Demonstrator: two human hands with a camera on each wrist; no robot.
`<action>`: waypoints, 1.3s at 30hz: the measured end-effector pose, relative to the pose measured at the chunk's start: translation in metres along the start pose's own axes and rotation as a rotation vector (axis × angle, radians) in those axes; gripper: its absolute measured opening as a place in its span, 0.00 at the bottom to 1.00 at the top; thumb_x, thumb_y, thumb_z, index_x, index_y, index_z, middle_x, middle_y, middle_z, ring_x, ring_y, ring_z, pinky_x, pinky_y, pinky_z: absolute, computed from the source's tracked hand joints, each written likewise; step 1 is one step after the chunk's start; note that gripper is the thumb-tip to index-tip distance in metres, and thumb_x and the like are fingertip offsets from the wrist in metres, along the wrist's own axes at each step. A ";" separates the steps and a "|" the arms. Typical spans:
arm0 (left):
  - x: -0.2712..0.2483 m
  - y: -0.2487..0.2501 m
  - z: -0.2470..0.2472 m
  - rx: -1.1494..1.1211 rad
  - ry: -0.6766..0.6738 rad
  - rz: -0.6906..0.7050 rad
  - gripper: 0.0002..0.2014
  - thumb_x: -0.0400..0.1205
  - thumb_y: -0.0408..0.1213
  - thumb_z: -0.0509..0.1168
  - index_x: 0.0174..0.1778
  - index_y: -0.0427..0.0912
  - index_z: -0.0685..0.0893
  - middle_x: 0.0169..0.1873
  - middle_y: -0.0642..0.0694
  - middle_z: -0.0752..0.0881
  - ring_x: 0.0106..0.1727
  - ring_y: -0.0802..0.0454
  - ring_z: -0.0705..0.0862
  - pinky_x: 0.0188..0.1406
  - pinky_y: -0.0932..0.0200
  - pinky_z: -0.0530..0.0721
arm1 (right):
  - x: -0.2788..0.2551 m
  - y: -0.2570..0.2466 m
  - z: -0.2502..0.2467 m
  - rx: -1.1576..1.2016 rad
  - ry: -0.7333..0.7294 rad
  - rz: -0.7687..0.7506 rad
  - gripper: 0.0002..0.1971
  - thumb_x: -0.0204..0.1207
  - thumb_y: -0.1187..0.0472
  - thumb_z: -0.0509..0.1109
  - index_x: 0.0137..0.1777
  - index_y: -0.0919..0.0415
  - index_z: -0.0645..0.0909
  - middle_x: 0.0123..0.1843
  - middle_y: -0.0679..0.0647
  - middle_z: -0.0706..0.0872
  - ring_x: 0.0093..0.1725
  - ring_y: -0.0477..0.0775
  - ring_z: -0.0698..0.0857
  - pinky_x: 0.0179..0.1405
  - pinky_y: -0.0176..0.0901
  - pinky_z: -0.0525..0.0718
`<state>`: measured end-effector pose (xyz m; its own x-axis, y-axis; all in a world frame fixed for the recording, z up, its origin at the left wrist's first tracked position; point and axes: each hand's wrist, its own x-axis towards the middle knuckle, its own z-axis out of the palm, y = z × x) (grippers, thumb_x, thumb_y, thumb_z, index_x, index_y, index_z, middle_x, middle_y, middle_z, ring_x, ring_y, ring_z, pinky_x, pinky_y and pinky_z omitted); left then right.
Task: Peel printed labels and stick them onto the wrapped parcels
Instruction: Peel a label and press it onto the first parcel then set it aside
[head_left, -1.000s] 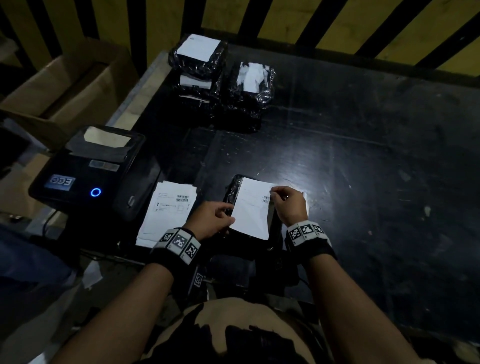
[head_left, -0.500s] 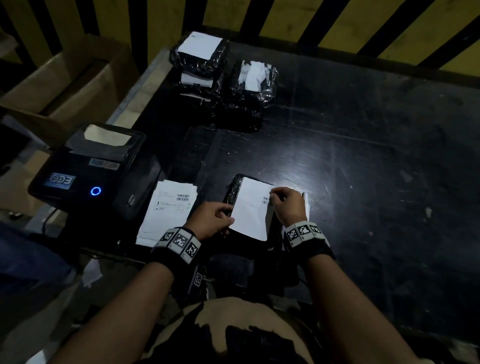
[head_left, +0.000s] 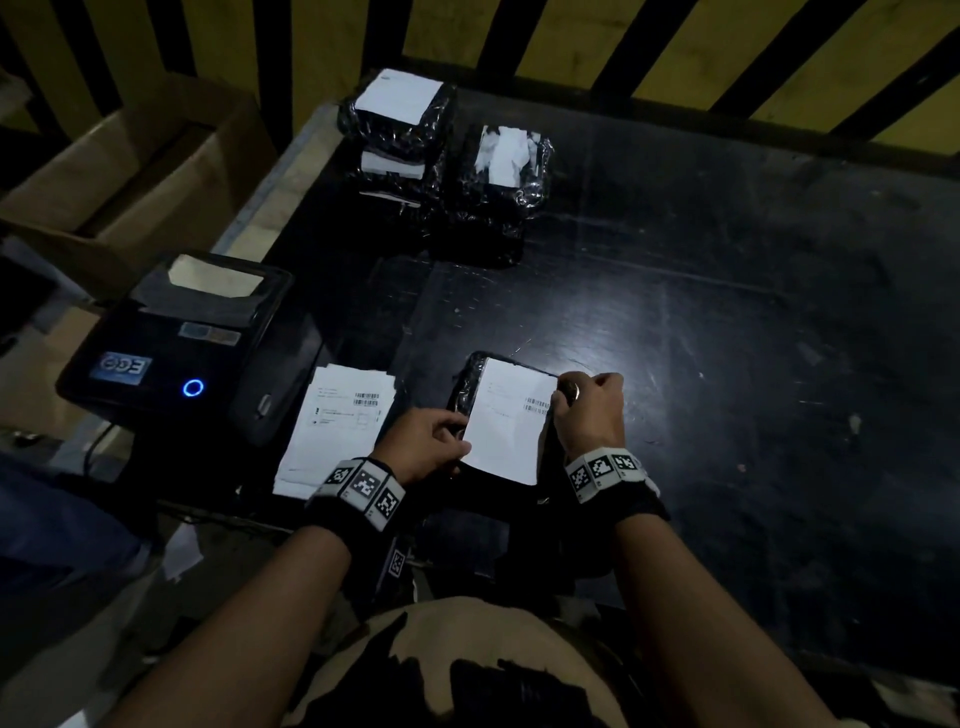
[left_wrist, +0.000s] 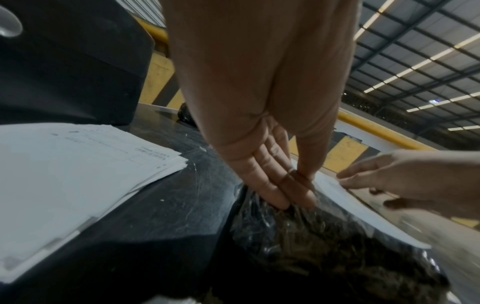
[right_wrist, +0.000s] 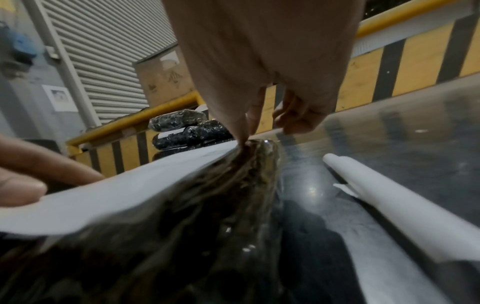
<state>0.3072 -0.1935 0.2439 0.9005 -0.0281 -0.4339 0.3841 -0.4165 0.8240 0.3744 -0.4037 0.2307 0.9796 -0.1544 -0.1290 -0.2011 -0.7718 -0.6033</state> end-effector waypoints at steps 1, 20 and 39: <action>0.001 -0.001 0.000 0.001 0.002 -0.001 0.18 0.77 0.29 0.72 0.63 0.39 0.84 0.25 0.51 0.85 0.32 0.51 0.89 0.44 0.60 0.87 | -0.003 -0.001 -0.002 -0.023 0.020 -0.021 0.13 0.79 0.58 0.68 0.62 0.57 0.83 0.66 0.58 0.71 0.65 0.59 0.75 0.59 0.44 0.75; 0.001 0.000 0.001 0.022 0.022 -0.016 0.10 0.75 0.30 0.74 0.51 0.41 0.85 0.21 0.50 0.83 0.27 0.52 0.86 0.32 0.66 0.83 | -0.025 0.001 0.027 -0.326 -0.054 -0.090 0.24 0.84 0.51 0.51 0.80 0.48 0.65 0.84 0.43 0.62 0.83 0.43 0.59 0.83 0.63 0.42; 0.041 0.023 0.050 1.060 -0.128 0.376 0.26 0.89 0.43 0.45 0.84 0.48 0.51 0.85 0.50 0.46 0.85 0.54 0.46 0.83 0.42 0.46 | -0.026 0.014 0.032 -0.145 -0.093 -0.096 0.25 0.87 0.49 0.52 0.83 0.50 0.61 0.86 0.44 0.56 0.84 0.47 0.57 0.80 0.62 0.61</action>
<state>0.3428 -0.2498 0.2270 0.8716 -0.3815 -0.3077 -0.3279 -0.9205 0.2125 0.3462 -0.3905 0.2000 0.9879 -0.0235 -0.1531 -0.0976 -0.8619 -0.4976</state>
